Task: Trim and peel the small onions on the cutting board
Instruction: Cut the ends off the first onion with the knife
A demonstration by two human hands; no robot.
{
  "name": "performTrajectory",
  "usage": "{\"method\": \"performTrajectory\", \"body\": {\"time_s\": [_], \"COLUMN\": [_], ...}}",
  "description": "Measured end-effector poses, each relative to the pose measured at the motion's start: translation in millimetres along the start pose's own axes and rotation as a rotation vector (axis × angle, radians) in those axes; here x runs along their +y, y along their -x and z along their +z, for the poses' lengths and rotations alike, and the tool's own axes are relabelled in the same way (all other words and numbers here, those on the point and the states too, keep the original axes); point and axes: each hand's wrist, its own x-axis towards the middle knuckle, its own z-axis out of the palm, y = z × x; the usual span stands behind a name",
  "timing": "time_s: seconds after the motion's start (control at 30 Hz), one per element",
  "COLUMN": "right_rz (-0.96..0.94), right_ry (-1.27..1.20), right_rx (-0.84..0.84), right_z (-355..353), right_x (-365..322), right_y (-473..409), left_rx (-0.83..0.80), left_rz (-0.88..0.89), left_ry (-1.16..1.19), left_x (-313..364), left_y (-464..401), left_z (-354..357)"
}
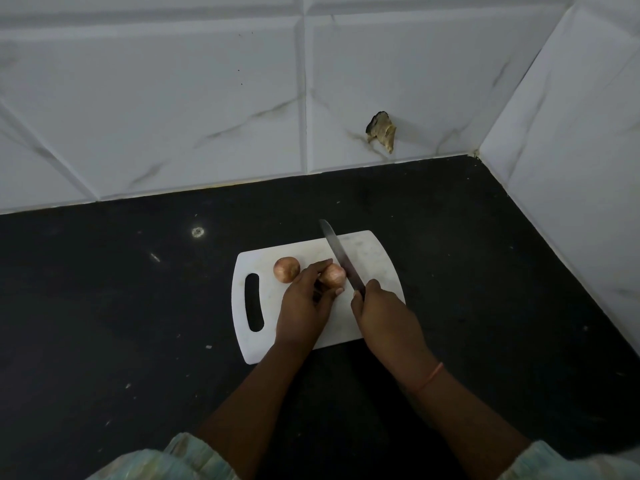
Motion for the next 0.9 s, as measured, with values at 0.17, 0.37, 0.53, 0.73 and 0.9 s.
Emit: {"method": "performTrajectory", "body": {"time_s": [0.17, 0.37, 0.53, 0.73, 0.9], "right_rz": [-0.021, -0.016, 0.005, 0.043, 0.037], "right_ry": [-0.017, 0.065, 0.037, 0.006, -0.053], "right_rx": [-0.03, 0.036, 0.038, 0.024, 0.012], "right_z": [13.3, 25.5, 29.0, 27.1, 16.8], "right_x": [1.7, -1.3, -3.4, -3.8, 1.7], "right_y": [-2.8, -1.7, -2.7, -3.6, -1.6], "left_rx": [-0.005, 0.022, 0.034, 0.051, 0.046], "left_rz": [0.018, 0.0, 0.005, -0.028, 0.013], "left_ry": [0.0, 0.017, 0.059, 0.154, 0.191], "left_x": [-0.5, -1.7, 0.2, 7.2, 8.1], "left_y": [2.1, 1.9, 4.3, 6.5, 7.5], "left_z": [0.0, 0.7, 0.7, -1.0, -2.9]}}
